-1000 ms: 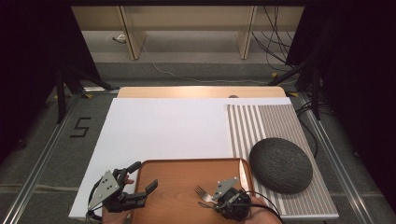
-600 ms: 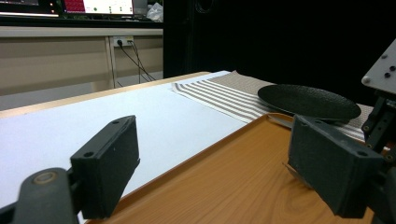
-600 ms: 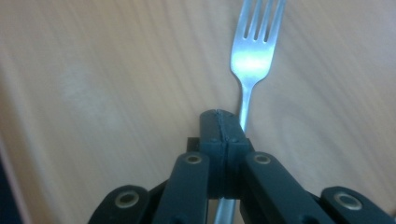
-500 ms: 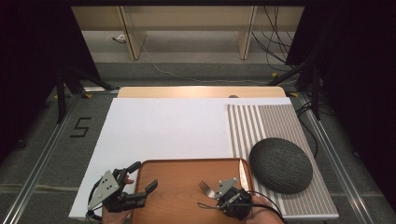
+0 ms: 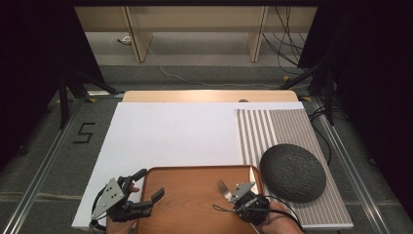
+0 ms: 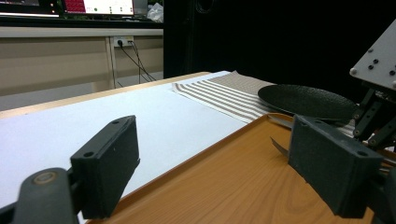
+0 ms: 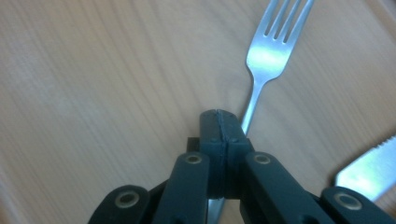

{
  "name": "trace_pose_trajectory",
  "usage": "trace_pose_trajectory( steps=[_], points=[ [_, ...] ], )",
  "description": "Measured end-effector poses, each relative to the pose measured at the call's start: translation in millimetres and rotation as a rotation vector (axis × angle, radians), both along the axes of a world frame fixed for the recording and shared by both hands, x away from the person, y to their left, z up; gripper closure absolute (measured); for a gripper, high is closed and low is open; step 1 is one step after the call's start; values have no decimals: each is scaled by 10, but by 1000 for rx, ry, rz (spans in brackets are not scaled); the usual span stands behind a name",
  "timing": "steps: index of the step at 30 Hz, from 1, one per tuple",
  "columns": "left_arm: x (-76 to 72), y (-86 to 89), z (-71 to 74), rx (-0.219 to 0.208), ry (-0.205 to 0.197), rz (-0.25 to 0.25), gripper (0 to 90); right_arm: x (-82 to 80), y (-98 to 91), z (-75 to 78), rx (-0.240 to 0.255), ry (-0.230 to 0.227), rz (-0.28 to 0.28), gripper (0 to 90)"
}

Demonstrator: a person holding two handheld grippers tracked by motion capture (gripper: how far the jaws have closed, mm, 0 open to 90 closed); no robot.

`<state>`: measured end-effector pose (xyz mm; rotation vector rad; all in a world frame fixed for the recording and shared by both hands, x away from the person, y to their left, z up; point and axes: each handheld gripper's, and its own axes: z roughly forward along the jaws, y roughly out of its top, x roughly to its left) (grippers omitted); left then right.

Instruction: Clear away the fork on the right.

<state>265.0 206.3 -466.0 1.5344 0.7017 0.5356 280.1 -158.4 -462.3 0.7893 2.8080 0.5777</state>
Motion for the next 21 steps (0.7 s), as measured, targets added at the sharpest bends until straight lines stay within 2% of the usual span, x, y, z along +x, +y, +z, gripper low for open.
trace_pose_trajectory(
  steps=[21],
  points=[
    [-2, 0, -2, -1, 0, 0, 161, 73, -277, 14, -9, 4, -89, 900]
  ],
)
